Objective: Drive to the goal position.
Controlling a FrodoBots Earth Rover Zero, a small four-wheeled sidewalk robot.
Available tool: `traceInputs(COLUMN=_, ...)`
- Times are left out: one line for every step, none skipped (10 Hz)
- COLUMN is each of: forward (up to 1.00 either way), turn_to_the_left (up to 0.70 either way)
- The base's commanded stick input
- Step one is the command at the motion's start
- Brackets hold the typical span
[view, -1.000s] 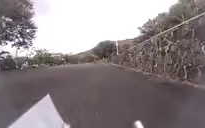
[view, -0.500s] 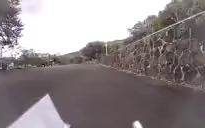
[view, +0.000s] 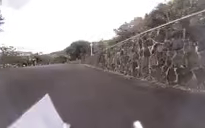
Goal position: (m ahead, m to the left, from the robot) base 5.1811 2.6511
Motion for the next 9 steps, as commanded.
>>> traceInputs(forward=1.00, turn_to_the_left=0.00)
traceInputs(forward=1.00, turn_to_the_left=0.00)
traceInputs(forward=1.00, turn_to_the_left=0.00)
traceInputs(forward=1.00, turn_to_the_left=0.00)
traceInputs(forward=1.00, turn_to_the_left=0.00)
traceInputs(forward=1.00, turn_to_the_left=0.00)
traceInputs(forward=1.00, turn_to_the_left=0.00)
traceInputs(forward=1.00, turn_to_the_left=0.00)
traceInputs(forward=1.00, turn_to_the_left=0.00)
